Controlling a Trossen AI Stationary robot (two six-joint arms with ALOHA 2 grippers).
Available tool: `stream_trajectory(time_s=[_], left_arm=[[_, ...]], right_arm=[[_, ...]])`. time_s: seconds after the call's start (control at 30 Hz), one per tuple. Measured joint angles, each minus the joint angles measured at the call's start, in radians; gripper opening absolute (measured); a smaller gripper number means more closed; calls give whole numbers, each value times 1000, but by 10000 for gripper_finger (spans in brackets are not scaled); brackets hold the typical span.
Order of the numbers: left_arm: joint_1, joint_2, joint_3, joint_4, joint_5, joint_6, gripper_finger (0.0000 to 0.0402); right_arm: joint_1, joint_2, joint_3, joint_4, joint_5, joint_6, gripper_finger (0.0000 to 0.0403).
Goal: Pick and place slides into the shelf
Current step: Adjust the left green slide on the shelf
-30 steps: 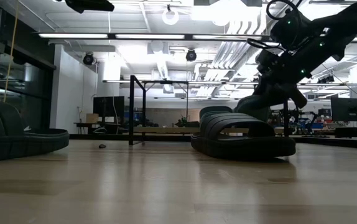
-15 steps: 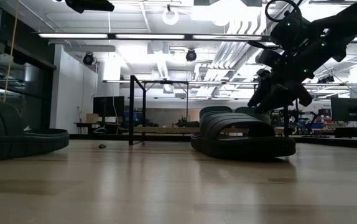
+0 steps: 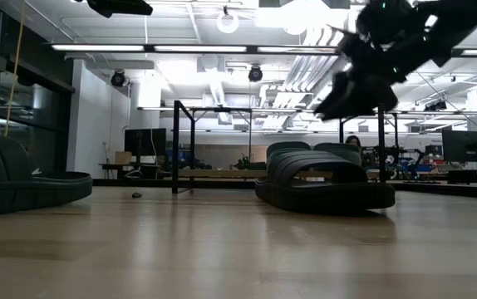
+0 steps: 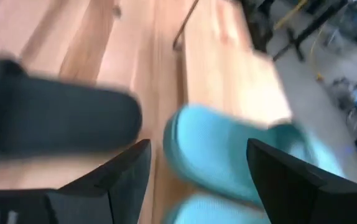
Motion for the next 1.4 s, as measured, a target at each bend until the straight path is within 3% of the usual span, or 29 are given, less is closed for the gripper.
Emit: stream_trajectory(time_s=[0.23,0.4,0.6,0.97,1.4], left_arm=[[0,0,0,0,0,0,197],[0,0,0,0,0,0,198],[0,0,0,1,0,0,198],[0,0,0,1,0,0,198],[0,0,0,1,0,0,197]], right_arm=[[38,0,95,28,110,36,255],[38,26,165,47,118,74,255],[37,197,272,31,193,111,255],[-15,509,465,-58,214,149,255],[-55,618,500,-12,259,153,255]])
